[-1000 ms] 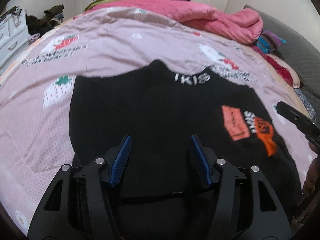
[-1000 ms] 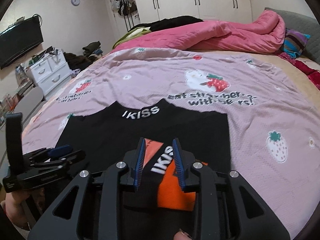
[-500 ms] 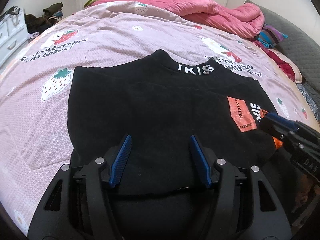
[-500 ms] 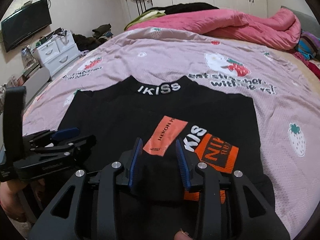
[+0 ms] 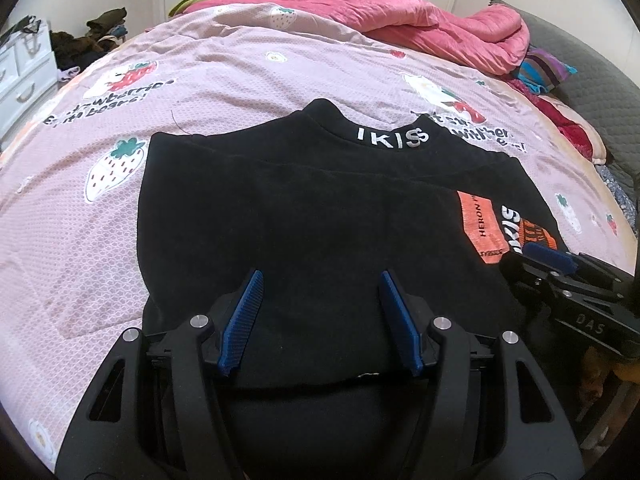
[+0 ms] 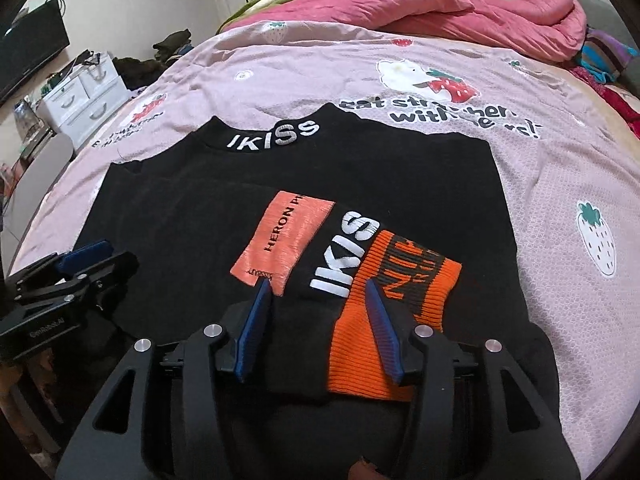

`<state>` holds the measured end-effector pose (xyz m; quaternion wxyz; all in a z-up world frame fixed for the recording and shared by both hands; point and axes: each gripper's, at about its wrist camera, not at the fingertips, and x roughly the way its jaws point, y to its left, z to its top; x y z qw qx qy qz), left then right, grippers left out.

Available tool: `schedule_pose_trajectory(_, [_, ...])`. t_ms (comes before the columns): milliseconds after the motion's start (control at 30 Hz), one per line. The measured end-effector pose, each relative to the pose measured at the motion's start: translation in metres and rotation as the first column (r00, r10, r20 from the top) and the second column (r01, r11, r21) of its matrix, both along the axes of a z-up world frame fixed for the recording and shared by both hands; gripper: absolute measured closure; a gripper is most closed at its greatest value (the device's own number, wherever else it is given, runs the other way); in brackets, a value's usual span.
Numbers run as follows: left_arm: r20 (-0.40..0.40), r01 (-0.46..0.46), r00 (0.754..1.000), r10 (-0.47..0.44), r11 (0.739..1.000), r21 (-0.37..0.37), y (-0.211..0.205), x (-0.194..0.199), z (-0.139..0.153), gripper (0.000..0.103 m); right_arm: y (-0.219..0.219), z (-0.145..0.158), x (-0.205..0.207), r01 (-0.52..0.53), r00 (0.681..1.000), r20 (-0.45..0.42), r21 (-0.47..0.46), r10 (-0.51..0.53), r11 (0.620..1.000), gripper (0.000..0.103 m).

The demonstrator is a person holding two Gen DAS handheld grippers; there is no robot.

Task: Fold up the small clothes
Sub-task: 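Press the folded orange cuffs flat on the body with the right tool, then move both tools back to the sweater hem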

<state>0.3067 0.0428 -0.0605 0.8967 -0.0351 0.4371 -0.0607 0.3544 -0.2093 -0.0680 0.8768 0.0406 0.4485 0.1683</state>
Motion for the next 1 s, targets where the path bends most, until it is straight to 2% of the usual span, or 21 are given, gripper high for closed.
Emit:
schedule_pose_trajectory(100, [0.002, -0.002, 1.0, 0.002, 1.0, 0.006, -0.001, 0.0, 0.0, 0.05, -0.005, 0.005, -0.001, 0.016, 1.0, -0.002, 0.034, -0.016, 0.999, 0.043])
schedule_pose_trajectory(333, [0.003, -0.002, 1.0, 0.002, 1.0, 0.009, -0.002, -0.001, 0.0, 0.05, -0.012, 0.012, -0.002, 0.037, 0.999, 0.008, 0.057, -0.037, 0.998, 0.032])
schedule_pose_trajectory(433, [0.003, -0.001, 1.0, 0.001, 1.0, 0.007, -0.002, -0.001, 0.001, 0.05, -0.014, 0.017, -0.005, 0.043, 0.999, 0.03, 0.054, -0.044, 0.998, 0.024])
schedule_pose_trajectory(600, [0.015, -0.001, 1.0, 0.002, 1.0, -0.006, -0.001, -0.002, 0.009, 0.043, -0.018, 0.026, -0.009, 0.055, 0.996, 0.068, 0.055, -0.058, 0.997, 0.015])
schedule_pose_trajectory(767, [0.054, -0.005, 0.999, 0.005, 1.0, -0.002, 0.0, -0.008, 0.022, 0.038, -0.024, 0.034, -0.011, 0.068, 0.993, 0.095, 0.065, -0.074, 0.996, 0.011])
schedule_pose_trajectory(833, [0.07, -0.009, 0.997, 0.009, 1.0, 0.007, 0.0, -0.011, 0.027, 0.034, -0.027, 0.037, -0.013, 0.075, 0.991, 0.105, 0.073, -0.083, 0.994, 0.01])
schedule_pose_trajectory(1000, [0.12, -0.028, 0.993, 0.022, 0.998, 0.055, -0.001, -0.02, 0.04, 0.011, -0.032, 0.046, -0.019, 0.078, 0.987, 0.133, 0.07, -0.087, 0.994, 0.008])
